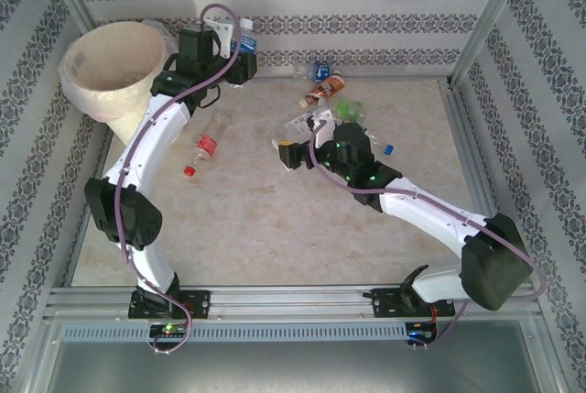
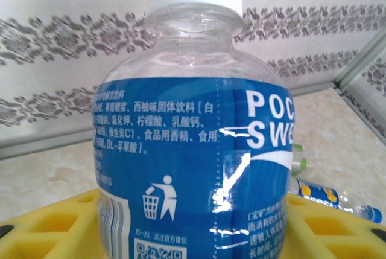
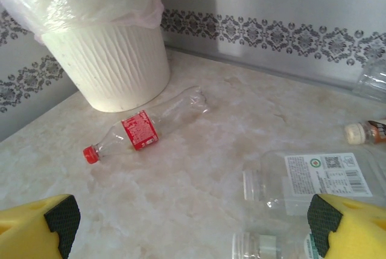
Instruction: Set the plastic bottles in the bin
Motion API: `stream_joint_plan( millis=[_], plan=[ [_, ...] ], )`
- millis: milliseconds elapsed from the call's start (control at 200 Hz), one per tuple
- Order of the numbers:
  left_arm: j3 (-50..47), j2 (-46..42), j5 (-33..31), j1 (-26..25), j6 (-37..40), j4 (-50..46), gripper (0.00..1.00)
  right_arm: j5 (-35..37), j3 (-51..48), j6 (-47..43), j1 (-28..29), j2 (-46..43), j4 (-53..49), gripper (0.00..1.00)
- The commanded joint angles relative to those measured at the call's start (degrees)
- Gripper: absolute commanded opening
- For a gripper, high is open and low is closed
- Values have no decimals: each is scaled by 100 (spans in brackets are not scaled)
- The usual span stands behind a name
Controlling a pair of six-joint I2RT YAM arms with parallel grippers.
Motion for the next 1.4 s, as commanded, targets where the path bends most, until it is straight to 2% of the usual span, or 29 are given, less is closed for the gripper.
stream_joint_plan(
  millis=[0, 200, 520, 670, 879, 1159, 1394],
  plan=[
    [45, -263, -406, 132, 19, 317, 55, 67, 219, -260, 126, 77, 197, 98],
    [301, -411, -1149, 303, 172, 343, 55, 127, 260, -314, 175, 76, 204, 98],
    [565, -342, -1695, 862, -23, 634, 55, 163, 260, -382, 176, 79, 301, 98],
    [600, -217, -1695, 1165, -292, 846, 55, 183, 278, -422, 175, 80, 288, 98],
    [758, 69, -2146, 1475, -306, 1071, 55, 200, 289, -424, 175, 70, 226, 98],
    [778, 454, -2715, 1868, -485, 1064, 55, 303, 68, -551, 179, -185, 446, 98],
    [904, 823, -2970, 1958, -735, 671, 55, 772, -441, -635, 158, -690, 884, 98]
  ],
)
